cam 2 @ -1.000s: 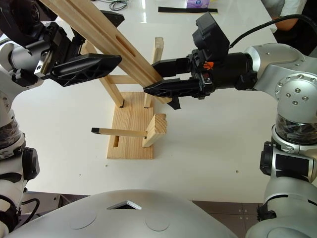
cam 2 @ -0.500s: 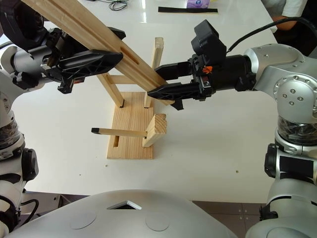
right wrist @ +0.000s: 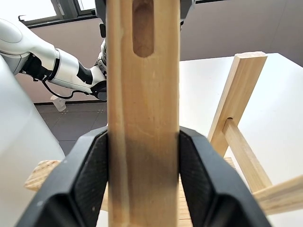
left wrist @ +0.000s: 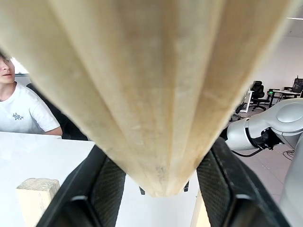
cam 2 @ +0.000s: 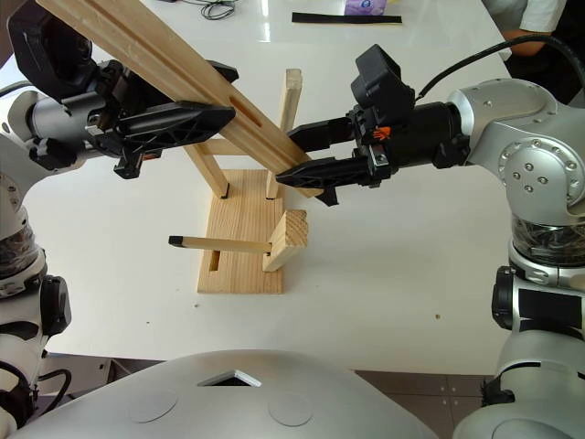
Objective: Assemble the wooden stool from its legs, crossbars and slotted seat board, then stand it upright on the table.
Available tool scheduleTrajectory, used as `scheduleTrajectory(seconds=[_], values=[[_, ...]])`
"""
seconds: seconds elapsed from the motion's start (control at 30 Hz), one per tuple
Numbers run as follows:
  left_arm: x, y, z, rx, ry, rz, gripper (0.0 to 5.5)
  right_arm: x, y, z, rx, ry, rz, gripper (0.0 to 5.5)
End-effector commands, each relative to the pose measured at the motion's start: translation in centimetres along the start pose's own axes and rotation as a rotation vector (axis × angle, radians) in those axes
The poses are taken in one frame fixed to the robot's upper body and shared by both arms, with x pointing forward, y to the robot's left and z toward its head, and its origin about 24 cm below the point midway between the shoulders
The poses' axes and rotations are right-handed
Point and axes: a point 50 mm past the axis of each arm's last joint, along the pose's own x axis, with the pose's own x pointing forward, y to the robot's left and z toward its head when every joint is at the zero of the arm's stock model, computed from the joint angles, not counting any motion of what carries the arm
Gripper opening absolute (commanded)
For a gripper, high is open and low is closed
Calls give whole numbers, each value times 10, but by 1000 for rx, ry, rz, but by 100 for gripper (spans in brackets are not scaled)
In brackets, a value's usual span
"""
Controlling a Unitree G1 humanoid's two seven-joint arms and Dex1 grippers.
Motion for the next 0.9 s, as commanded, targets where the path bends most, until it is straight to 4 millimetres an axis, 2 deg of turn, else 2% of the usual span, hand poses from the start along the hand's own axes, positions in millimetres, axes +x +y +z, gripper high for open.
scheduleTrajectory(seconds=[0.03,0.43,0.47,0.7,0.77,0.9], values=[[-4,0,4,18,-4,19,207,-1,2,-4,12,30,21,206],[-4,2,4,23,-27,39,207,2,-2,-8,3,57,-7,206],[-4,3,4,24,-30,43,207,2,-2,-7,3,55,-15,243],[-5,5,6,29,-40,61,206,2,-1,-8,1,67,-36,347],[-6,6,8,38,-50,77,206,-7,-4,-8,-12,70,-93,385],[-11,8,11,42,-65,118,206,-53,4,34,-63,-229,-176,386]])
